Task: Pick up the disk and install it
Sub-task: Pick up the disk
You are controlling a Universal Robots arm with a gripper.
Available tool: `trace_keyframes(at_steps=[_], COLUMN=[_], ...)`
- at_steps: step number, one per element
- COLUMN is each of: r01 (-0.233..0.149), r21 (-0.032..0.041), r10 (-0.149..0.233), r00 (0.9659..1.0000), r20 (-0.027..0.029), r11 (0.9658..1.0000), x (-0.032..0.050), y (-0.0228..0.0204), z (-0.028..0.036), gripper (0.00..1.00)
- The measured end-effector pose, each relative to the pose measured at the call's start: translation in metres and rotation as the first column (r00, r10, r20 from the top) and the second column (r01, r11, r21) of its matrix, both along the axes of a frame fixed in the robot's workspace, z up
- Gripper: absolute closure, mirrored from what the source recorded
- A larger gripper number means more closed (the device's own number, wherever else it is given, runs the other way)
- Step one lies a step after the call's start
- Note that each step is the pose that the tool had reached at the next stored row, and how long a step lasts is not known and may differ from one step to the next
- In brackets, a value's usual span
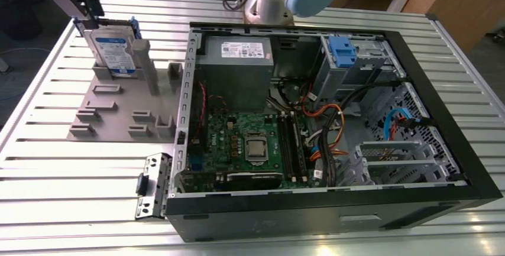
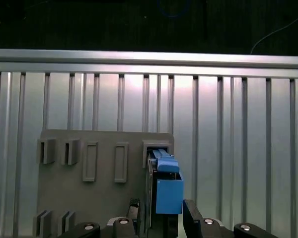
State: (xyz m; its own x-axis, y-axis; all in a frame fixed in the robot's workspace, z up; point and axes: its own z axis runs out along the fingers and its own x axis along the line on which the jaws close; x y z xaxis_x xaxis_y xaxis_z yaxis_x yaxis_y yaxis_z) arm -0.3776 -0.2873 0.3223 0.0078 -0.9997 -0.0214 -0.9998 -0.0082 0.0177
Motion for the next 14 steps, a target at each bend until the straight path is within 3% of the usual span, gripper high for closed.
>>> trace_keyframes(at_steps=[8,14], r01=[-0.006,-0.007], r21=[-0.0001,-0.0001], r10=[0.006,0.007], r00=[1.0000,1.0000], r20=[-0.0002,0.0000], r11=[1.0000,1.0000], x=[0.0000,0.0000], y=[0.0050,0.0057], z=[-0.0145,-0.0255], gripper=[0.53,0.53])
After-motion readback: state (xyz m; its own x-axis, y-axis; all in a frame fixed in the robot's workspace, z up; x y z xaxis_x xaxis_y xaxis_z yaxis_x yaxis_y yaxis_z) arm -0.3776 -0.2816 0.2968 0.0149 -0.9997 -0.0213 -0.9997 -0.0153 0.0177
